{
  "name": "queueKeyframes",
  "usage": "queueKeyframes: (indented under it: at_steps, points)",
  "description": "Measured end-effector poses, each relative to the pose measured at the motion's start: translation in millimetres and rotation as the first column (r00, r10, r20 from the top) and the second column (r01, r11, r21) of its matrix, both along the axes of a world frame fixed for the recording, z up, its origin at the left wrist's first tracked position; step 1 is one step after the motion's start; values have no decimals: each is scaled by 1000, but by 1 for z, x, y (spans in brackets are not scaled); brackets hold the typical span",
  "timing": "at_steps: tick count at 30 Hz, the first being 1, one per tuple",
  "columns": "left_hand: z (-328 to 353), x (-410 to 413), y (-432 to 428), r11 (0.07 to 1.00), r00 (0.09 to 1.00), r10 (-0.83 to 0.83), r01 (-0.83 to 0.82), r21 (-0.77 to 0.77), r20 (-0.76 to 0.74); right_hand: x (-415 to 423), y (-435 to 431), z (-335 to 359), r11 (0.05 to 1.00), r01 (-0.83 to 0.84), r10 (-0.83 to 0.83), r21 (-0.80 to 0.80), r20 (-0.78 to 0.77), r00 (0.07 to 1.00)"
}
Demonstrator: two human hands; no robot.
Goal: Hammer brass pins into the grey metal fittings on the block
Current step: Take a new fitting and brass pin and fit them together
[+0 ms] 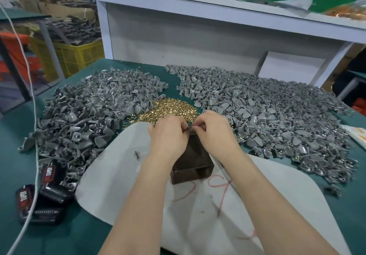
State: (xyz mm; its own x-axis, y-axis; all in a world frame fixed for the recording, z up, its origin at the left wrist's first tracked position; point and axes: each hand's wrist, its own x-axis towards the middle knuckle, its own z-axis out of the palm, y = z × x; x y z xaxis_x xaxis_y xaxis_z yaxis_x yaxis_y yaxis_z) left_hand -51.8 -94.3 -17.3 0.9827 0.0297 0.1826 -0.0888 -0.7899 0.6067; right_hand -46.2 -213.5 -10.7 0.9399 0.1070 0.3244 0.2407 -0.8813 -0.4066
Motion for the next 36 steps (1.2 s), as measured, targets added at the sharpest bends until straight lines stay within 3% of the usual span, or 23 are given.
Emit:
queueKeyframes:
  at_steps: [13,22,28,36]
  points:
    - [2,-2,0,1000,1000,-10,10,12,14,-3,3,-14,975,80,-79,210,-13,997]
    - [3,-1,0,996,999,-36,34,86,26,2,8,15,992,42,-62,-121,-164,985]
    - [4,-2,0,991,997,-59,53,120,44,4,17,17,957,46,-83,-286,-118,990]
    - [5,-4,0,992,996,-62,55,110,57,-1,18,6,961,53,-51,-270,13,999]
